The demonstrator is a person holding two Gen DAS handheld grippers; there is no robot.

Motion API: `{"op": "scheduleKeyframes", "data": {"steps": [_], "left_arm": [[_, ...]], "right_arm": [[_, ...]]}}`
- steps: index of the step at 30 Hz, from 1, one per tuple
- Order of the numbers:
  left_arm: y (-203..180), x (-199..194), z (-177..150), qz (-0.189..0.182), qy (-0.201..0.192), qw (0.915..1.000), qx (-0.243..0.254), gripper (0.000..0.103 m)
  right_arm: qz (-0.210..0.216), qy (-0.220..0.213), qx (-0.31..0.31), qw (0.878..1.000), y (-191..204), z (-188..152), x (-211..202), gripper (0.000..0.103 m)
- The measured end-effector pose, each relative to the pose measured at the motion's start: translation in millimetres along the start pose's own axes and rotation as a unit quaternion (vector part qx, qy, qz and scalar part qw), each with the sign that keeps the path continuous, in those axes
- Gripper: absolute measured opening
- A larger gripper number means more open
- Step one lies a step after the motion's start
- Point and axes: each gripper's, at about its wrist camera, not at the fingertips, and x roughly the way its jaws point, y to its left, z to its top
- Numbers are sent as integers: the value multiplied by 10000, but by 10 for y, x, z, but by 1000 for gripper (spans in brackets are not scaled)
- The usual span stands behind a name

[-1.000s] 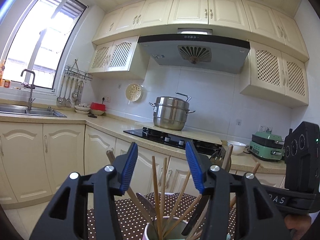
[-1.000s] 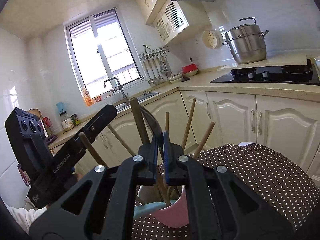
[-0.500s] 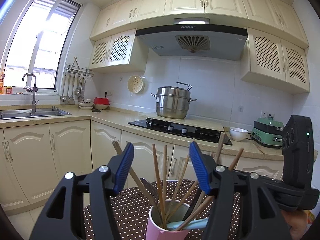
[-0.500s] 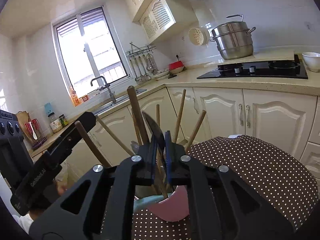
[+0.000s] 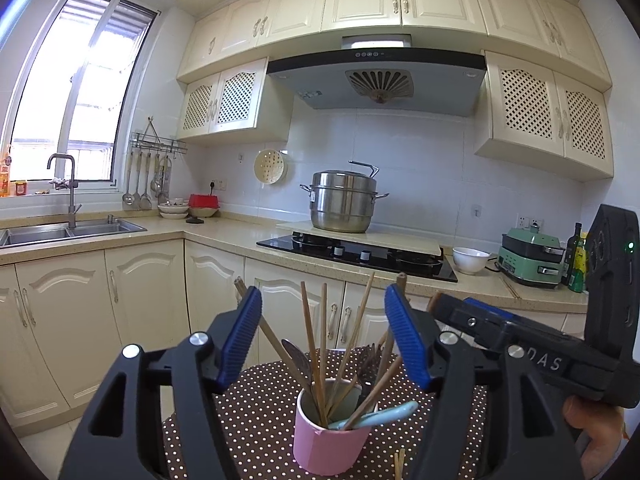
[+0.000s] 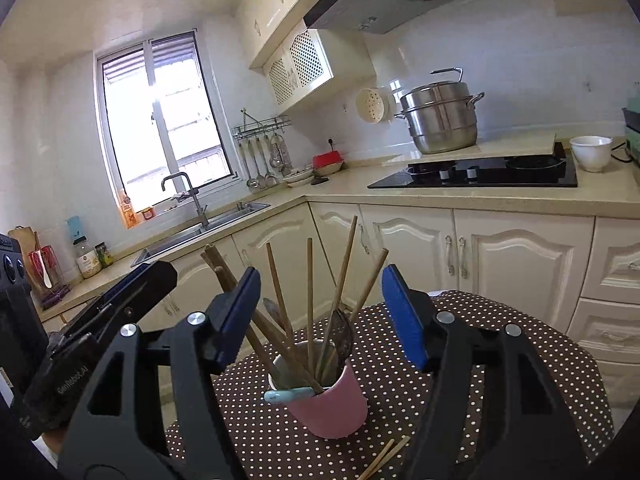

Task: Organize utensils
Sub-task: 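Move both open tools down to the last two chopsticks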

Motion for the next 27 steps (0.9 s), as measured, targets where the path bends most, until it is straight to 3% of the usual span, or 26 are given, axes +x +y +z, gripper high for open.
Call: {"op": "scheduleKeyframes", "data": {"steps": [4, 8, 14, 17, 23, 25, 27], "left_arm": [[-16, -93, -38, -31, 165, 9999, 15, 66], [-35, -135, -158, -168, 610, 9979, 106, 68], [-82, -75, -497, -539, 1627, 9850, 214, 69], [-154, -4, -744, -685, 2212, 9717, 456, 69], [-238, 181, -1371, -647, 3480, 9297, 1019, 69], [-249, 202, -1524, -642, 3712, 9191, 1158, 69], [-244, 179, -1638, -584, 3783, 9154, 1244, 69]], "right_arm": [[-403, -72, -152, 9990, 61, -43, -174, 68], [-721, -39, -192, 9972, 45, -153, -330, 70], [-1050, 237, -163, 9941, -37, -411, -473, 73], [-1204, 498, -184, 9913, -96, -602, -521, 73], [-1311, 1153, 54, 9846, -242, -1034, -504, 74], [-1299, 1374, 147, 9818, -290, -1170, -479, 74], [-1256, 1677, 217, 9776, -311, -1309, -409, 74]]}}
